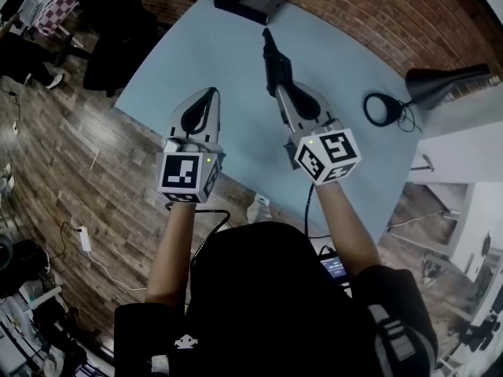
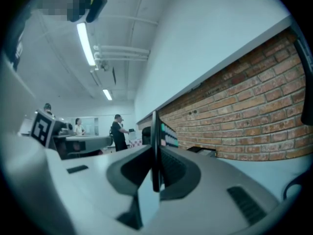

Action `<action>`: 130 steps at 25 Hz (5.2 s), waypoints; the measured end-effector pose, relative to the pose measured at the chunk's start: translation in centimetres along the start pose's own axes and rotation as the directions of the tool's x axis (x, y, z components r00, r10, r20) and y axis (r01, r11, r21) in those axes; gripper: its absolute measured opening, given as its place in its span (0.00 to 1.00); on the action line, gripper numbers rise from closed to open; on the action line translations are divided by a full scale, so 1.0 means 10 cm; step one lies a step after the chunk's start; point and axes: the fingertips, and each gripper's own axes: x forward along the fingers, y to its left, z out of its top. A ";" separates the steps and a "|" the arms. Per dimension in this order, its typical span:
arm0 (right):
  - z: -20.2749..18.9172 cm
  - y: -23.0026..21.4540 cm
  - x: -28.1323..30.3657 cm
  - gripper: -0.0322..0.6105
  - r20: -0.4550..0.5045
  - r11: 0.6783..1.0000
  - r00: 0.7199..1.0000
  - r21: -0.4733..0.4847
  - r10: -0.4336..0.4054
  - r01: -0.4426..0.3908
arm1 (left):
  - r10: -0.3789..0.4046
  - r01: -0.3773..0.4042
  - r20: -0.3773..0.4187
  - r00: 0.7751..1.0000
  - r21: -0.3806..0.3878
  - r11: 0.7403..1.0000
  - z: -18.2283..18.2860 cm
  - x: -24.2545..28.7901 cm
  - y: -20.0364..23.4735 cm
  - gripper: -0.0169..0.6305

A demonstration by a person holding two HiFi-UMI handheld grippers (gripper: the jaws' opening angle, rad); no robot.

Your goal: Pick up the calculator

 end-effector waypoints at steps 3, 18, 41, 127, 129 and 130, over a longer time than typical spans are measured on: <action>0.01 0.12 -0.03 0.12 0.004 1.000 1.000 0.006 -0.012 0.012 | -0.015 0.015 0.011 1.000 0.002 1.000 0.03 -0.11 0.02 0.04; 0.17 0.81 -0.32 0.12 0.056 0.998 0.997 -0.025 -0.054 0.056 | -0.060 0.058 0.067 0.996 0.019 0.998 0.22 -0.75 0.15 0.04; 0.27 1.70 -1.03 0.12 0.101 0.994 0.992 -0.073 -0.080 0.087 | -0.092 0.092 0.137 0.986 0.007 0.996 0.37 -1.81 0.01 0.04; 0.27 2.19 -3.31 0.12 0.139 0.998 0.990 -0.068 0.001 0.008 | -0.126 0.122 0.138 0.982 0.040 0.992 0.50 -3.09 -2.07 0.04; 0.29 2.20 -3.31 0.12 0.141 0.998 0.990 -0.070 0.003 0.007 | -0.127 0.123 0.137 0.982 0.040 0.992 0.50 -3.09 -2.07 0.04; 0.29 2.21 -3.30 0.12 0.143 0.997 0.990 -0.071 0.005 0.005 | -0.127 0.122 0.137 0.982 0.041 0.992 0.50 -3.10 -2.07 0.04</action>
